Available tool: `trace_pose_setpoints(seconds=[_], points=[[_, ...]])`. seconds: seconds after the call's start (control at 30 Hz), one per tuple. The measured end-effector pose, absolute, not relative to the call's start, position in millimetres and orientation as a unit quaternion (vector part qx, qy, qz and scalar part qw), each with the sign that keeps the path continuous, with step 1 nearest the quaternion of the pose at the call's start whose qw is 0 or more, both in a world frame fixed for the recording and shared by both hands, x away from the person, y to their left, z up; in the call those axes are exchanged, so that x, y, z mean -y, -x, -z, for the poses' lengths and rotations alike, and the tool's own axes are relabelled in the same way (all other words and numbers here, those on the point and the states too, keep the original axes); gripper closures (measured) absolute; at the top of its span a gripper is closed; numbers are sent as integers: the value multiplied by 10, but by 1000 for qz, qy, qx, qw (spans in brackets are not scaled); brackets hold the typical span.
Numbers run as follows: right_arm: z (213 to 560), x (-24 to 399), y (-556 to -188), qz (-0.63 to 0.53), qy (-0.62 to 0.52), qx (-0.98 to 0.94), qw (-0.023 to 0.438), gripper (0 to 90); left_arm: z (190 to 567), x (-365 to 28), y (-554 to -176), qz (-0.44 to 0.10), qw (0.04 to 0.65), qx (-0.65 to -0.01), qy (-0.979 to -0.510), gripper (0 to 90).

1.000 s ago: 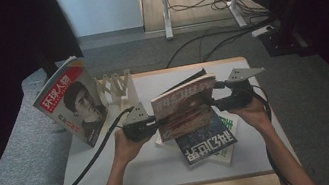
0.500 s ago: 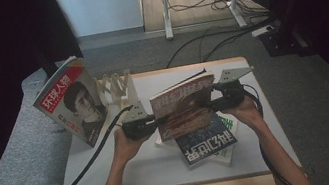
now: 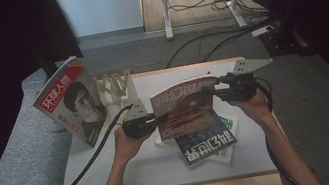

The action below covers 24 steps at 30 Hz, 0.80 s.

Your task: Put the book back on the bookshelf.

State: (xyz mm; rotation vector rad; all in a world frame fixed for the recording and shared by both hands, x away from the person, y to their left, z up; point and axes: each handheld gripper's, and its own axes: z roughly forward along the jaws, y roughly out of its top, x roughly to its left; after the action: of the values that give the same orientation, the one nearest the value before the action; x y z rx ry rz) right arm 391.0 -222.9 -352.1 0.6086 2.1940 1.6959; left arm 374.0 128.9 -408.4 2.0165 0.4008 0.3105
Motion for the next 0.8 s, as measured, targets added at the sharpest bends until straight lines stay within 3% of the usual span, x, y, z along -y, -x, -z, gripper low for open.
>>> trace_pose_setpoints(seconds=[0.43, 0.8], points=[[3285, 2270, -3817, -596, -220, -751, 183, 672, 4081, -1286, -3745, -129, 506, -172, -835, 835], [3232, 2214, -3751, -572, -242, -752, 221, 809, 4079, -1276, -3734, -130, 505, -170, -836, 836]])
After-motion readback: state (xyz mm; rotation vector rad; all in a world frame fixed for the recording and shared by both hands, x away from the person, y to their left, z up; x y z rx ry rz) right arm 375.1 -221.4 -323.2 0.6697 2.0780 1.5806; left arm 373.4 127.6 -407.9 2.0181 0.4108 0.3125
